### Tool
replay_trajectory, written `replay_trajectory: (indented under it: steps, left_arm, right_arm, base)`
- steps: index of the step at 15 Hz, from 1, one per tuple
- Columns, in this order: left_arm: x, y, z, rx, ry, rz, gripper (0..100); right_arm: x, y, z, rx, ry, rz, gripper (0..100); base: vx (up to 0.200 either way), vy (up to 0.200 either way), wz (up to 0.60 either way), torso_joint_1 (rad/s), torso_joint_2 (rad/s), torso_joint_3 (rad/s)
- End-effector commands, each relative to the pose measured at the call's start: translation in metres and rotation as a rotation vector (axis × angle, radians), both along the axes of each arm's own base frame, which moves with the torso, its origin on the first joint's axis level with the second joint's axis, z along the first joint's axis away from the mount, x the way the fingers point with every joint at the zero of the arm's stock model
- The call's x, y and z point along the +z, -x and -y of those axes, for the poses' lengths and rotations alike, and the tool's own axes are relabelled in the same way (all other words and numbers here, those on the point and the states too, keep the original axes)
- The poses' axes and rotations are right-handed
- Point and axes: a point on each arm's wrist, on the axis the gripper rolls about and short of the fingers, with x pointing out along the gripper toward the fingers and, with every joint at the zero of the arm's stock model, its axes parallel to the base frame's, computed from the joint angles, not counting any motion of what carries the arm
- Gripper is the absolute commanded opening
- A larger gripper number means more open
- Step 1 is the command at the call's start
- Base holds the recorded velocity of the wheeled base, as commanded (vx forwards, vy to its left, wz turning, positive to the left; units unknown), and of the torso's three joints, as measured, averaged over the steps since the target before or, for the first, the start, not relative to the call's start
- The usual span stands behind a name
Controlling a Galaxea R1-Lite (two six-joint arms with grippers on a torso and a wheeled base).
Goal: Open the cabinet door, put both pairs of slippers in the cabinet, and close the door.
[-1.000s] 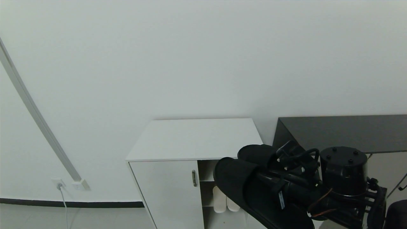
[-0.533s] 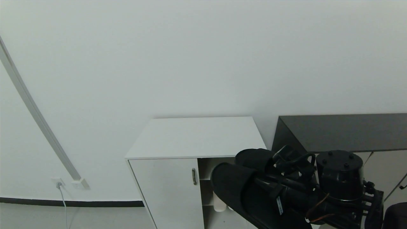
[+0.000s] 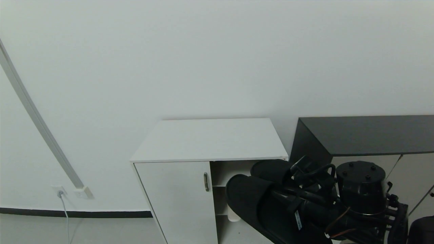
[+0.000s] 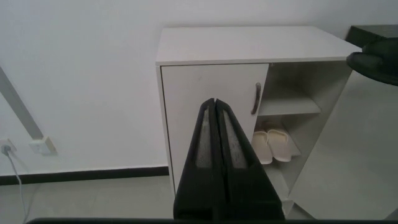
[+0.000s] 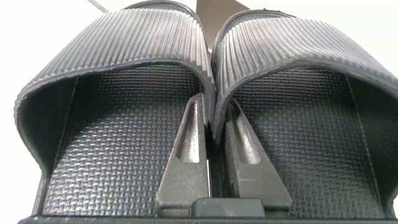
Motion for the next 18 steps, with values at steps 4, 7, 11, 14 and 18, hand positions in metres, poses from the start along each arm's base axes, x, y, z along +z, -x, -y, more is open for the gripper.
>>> replay_trajectory:
  steps: [4,7,11,14,18]
  left_arm:
    - [0.0,0.0,0.0,-0.001,0.0,0.0,0]
    - [0.0,0.0,0.0,0.0,0.0,0.0,0]
    - [0.0,0.0,0.0,0.0,0.0,0.0,0]
    - [0.0,0.0,0.0,0.0,0.0,0.0,0]
    - [0.0,0.0,0.0,-0.001,0.0,0.0,0]
  right_arm:
    - [-0.004,-0.0013,-0.0014,0.0,0.011,-0.008,0]
    - [-0.0043,-0.0008,-0.0015,0.001,0.013,-0.009,0]
    - [-0.0048,-0.0001,-0.0025,0.004,0.013,-0.011,0]
    - [-0.0051,0.0004,-0.0026,0.006,0.014,-0.012,0]
    - [-0.0084,-0.0003,-0.0038,0.006,0.023,-0.021,0]
  base:
    - [0.0,0.0,0.0,-0.16,0.35,0.2]
    - [0.0,0.0,0.0,-0.168,0.38,0.216]
    - [0.0,0.0,0.0,-0.195,0.46,0.27]
    - [0.0,0.0,0.0,-0.22,0.55,0.32]
    - [0.0,0.0,0.0,-0.21,0.54,0.323]
